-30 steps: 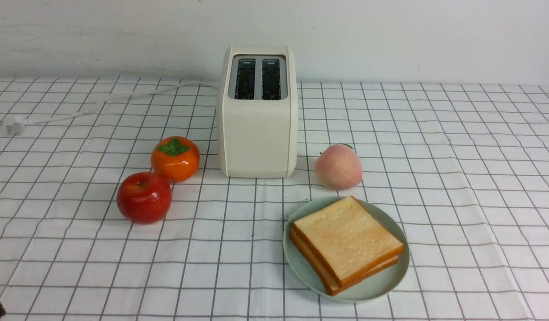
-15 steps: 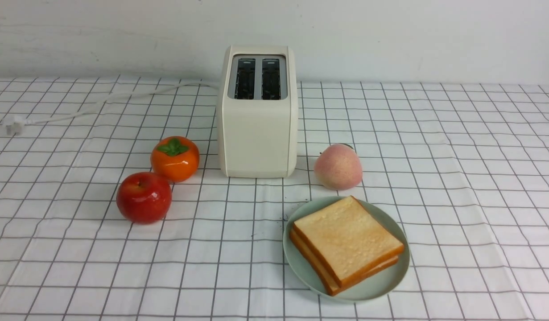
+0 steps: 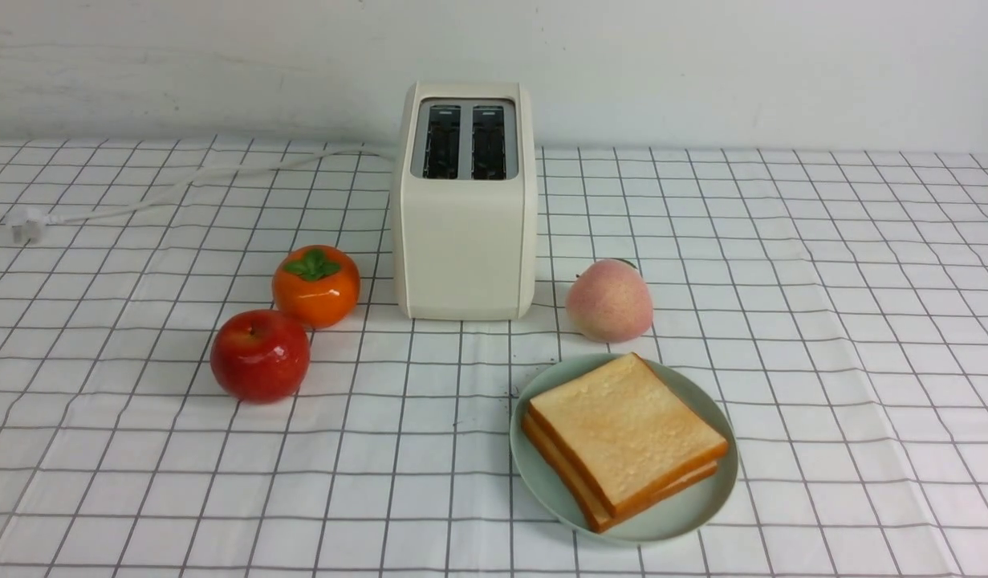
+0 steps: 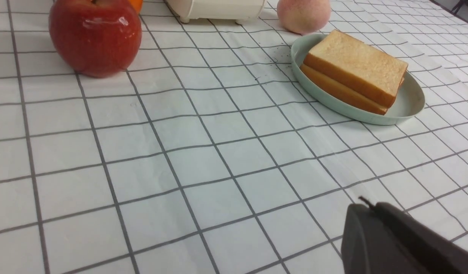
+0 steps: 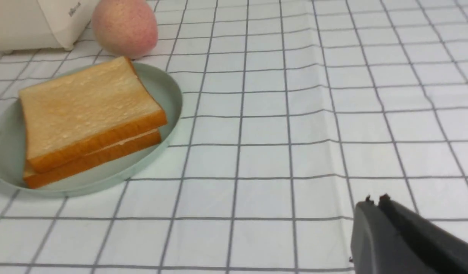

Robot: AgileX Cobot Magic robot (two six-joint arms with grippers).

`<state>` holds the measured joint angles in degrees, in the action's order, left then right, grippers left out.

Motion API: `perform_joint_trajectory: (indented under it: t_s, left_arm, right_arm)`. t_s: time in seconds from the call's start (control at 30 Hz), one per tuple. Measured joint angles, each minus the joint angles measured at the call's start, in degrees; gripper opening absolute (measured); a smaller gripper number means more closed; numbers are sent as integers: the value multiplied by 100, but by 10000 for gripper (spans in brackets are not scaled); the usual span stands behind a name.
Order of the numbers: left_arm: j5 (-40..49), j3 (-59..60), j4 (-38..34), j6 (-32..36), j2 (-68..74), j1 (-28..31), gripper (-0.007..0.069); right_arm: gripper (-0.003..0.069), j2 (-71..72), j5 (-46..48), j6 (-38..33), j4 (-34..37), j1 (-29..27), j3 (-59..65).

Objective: Take toasted bread from bread machine on white checkered table place on plate.

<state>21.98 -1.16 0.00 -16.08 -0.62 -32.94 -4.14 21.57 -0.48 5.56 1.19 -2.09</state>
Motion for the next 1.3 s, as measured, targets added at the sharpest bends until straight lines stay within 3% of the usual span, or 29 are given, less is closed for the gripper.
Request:
perform_joint_trajectory:
  t_s: [0.17, 0.33, 1.3]
  left_arm:
    - [37, -1, 0, 0, 0, 0, -5]
    - [49, -1, 0, 0, 0, 0, -2]
    - [60, -1, 0, 0, 0, 0, 19]
  right_arm:
    - [3, 470, 59, 524, -556, 86, 304]
    - [3, 471, 116, 278, -832, 86, 304]
    - [16, 471, 125, -25, -833, 86, 299]
